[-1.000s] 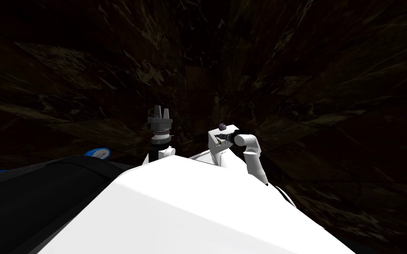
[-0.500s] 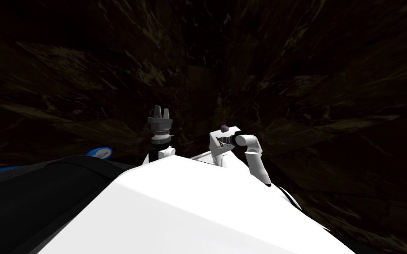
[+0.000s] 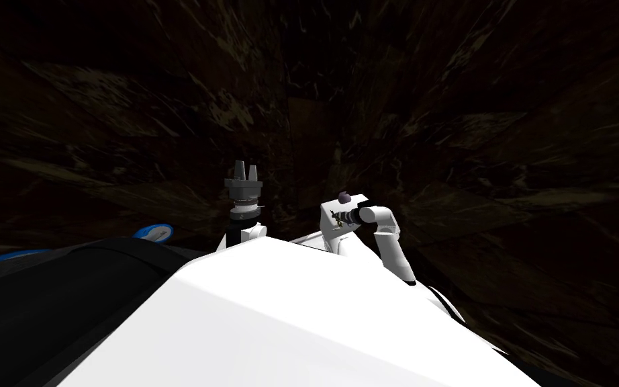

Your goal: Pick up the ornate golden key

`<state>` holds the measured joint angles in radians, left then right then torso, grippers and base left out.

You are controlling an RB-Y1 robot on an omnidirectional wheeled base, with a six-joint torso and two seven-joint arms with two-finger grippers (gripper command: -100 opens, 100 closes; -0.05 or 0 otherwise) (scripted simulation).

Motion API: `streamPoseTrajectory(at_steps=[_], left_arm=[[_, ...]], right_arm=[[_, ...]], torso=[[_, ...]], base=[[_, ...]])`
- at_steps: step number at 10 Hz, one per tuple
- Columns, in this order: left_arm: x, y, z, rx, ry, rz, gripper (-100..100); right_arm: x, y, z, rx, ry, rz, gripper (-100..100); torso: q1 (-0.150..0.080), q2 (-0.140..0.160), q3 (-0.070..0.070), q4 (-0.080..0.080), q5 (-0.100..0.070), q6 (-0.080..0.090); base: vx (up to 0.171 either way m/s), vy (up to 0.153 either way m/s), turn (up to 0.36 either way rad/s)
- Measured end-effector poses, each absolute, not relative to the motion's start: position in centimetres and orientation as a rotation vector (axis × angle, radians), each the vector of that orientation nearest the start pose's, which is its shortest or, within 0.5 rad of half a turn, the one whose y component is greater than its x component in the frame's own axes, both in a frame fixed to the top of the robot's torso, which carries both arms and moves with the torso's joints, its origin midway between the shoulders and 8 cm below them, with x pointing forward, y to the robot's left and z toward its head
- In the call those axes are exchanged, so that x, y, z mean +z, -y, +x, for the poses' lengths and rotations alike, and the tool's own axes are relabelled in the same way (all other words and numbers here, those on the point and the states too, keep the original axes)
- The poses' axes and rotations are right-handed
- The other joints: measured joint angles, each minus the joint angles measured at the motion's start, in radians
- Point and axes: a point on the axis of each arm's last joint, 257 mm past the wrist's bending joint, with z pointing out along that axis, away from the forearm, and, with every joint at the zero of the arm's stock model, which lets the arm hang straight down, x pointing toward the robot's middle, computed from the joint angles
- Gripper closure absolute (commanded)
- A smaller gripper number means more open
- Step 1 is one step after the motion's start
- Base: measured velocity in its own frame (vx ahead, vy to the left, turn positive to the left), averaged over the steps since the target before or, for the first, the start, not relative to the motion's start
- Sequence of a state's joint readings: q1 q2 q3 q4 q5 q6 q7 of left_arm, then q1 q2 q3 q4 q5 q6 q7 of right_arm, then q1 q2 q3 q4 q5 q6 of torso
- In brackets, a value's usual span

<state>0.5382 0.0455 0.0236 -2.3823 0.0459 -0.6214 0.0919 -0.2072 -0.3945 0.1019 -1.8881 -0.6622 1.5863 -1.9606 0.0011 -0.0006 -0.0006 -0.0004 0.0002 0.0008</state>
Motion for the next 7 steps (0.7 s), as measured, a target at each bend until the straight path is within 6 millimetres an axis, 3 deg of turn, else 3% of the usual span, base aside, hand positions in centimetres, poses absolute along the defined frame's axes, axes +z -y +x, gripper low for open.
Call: streamPoseTrajectory(at_steps=[1,4,5,7], left_arm=[[7.8,-27.9,29.5,-1.428,-0.474,-0.521,0],[7.8,-27.9,29.5,-1.428,-0.474,-0.521,0],[7.8,-27.9,29.5,-1.428,-0.474,-0.521,0],[7.8,-27.9,29.5,-1.428,-0.474,-0.521,0]], right_arm=[[-30.9,17.8,40.7,-0.468,-0.049,-2.772,-100],[-32.5,18.1,40.9,-0.465,-0.05,-2.771,-100],[-32.6,18.2,41.0,-0.468,-0.047,-2.77,100],[-32.5,18.2,41.0,-0.468,-0.048,-2.771,100]], torso=[[0.0,0.001,0.0,0.0,0.0,0.0],[0.002,0.0,0.0,0.0,0.0,0.0],[0.001,0.001,0.0,0.0,0.0,0.0],[0.0,0.001,0.001,0.0,0.0,-0.001]], base=[[0.015,0.018,-0.002],[0.013,0.034,-0.004],[0.0,0.0,0.0],[0.0,0.0,0.0]])
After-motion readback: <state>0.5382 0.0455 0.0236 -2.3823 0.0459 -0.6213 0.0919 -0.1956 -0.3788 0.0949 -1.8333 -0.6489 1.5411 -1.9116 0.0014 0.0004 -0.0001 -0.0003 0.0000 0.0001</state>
